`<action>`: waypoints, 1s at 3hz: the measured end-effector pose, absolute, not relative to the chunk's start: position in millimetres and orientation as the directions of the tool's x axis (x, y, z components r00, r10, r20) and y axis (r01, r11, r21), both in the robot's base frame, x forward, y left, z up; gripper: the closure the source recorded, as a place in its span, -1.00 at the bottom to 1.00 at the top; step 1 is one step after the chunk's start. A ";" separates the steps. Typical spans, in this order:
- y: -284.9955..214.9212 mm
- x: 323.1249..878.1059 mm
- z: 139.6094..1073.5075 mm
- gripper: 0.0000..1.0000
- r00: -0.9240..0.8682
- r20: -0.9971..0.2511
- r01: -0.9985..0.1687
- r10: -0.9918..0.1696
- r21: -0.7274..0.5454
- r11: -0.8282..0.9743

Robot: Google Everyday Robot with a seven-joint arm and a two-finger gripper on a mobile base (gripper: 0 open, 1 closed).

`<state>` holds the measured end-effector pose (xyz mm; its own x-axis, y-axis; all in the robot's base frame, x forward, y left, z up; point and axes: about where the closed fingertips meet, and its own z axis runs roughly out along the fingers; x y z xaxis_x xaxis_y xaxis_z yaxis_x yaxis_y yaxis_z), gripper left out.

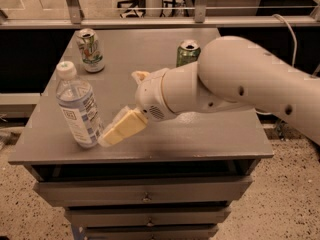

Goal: Knock blue plastic bottle over

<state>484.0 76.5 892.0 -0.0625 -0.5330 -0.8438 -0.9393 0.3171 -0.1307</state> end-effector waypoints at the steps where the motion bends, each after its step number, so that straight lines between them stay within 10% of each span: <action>1: 113.7 493.5 886.2 -1.00 -0.041 -0.884 -0.946 -0.465 -0.115 0.302; 3: 153.3 486.2 886.3 -1.00 -0.066 -0.929 -0.958 -0.365 -0.044 0.284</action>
Offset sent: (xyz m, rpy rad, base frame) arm 0.0114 0.0881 -0.0137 0.2284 0.0413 0.0575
